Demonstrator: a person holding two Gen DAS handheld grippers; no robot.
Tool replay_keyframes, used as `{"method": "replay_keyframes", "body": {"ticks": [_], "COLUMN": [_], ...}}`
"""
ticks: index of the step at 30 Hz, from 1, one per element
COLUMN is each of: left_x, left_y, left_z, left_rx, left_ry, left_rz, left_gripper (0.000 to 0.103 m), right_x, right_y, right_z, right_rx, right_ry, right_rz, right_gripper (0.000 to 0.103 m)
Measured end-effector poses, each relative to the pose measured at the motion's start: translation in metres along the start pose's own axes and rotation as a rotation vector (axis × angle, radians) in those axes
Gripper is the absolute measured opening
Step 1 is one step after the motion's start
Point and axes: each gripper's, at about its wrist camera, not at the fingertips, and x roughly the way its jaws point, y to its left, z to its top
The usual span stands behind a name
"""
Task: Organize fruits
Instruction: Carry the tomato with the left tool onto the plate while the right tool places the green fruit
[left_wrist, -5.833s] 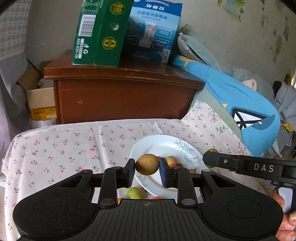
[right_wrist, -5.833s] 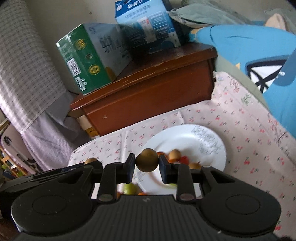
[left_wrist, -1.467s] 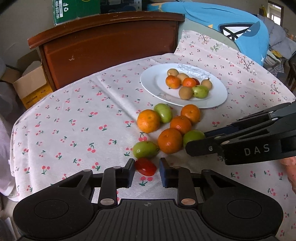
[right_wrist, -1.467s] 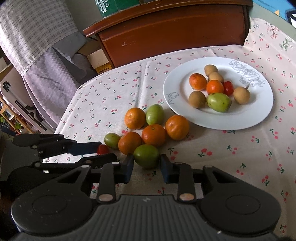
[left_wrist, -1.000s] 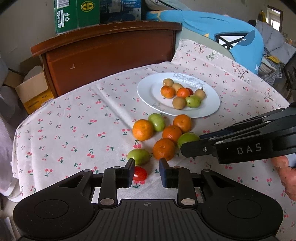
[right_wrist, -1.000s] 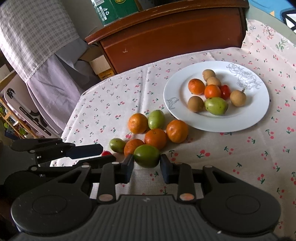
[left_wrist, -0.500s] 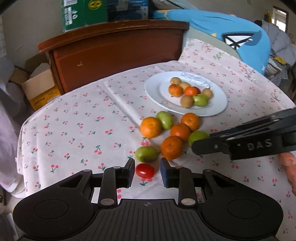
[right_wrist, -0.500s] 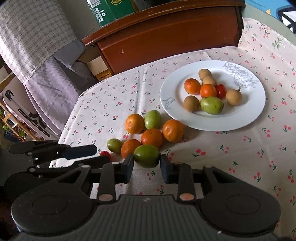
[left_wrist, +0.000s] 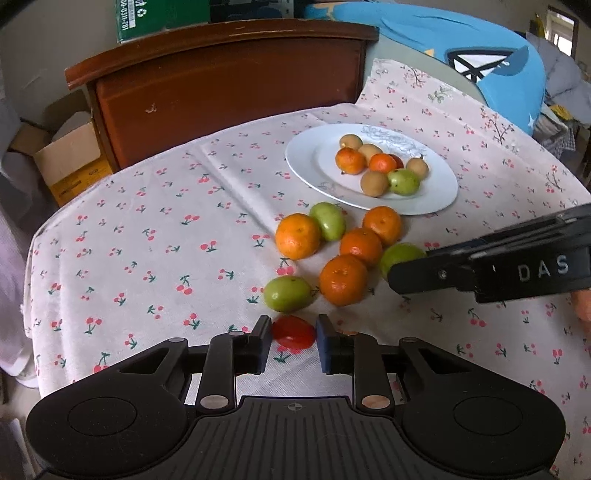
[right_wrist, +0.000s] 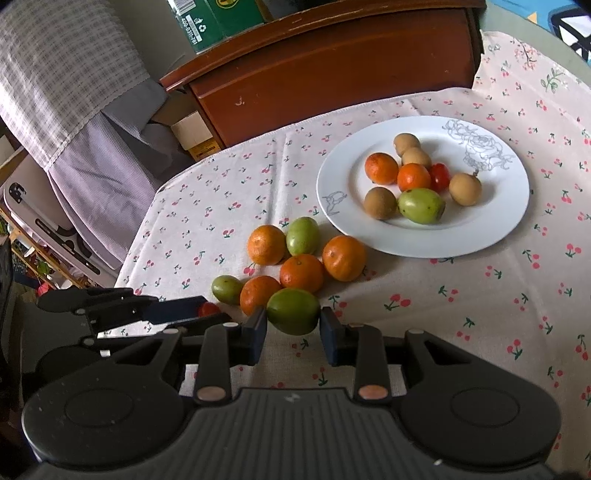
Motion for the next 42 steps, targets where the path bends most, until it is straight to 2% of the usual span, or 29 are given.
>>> {"method": "replay_keyframes", "body": {"ticks": [6, 9, 15, 18, 22, 26, 30, 42], "left_x": [-0.012, -0.024, -0.043, -0.048, -0.045, -0.03, -0.009, 0.038], "left_y": [-0.003, -0.006, -0.012, -0.01, -0.01, -0.011, -0.015, -0.022], "left_z": [0.012, 0.024, 0.054, 0.068, 0.089, 0.103, 0.111, 0.121], "left_rx": [-0.017, -0.043, -0.106, -0.159, -0.178, -0.206, -0.186, -0.199], "left_ry": [-0.039, -0.088, -0.174, -0.205, -0.23, -0.221, -0.19, -0.126], "left_rz": [0.006, -0.001, -0.008, -0.035, -0.035, -0.063, -0.062, -0.088], "left_gripper": [0.023, 0.023, 0.023, 0.023, 0.023, 0.023, 0.023, 0.023], "right_x": [-0.005, -0.013, -0.043, -0.06, -0.074, -0.078, -0.074, -0.03], "right_y": [-0.001, -0.002, -0.009, -0.016, -0.035, -0.051, -0.071, -0.111], "right_z": [0.004, 0.012, 0.037, 0.052, 0.074, 0.094, 0.103, 0.107], "right_rx": [0.01, 0.016, 0.038, 0.042, 0.111, 0.128, 0.153, 0.32], "right_ry": [-0.018, -0.048, -0.149, -0.194, -0.226, -0.254, -0.268, -0.169], "right_rz": [0.008, 0.016, 0.022, 0.018, 0.026, -0.012, -0.05, -0.089], "right_gripper": [0.031, 0.031, 0.031, 0.031, 0.031, 0.031, 0.031, 0.031]}}
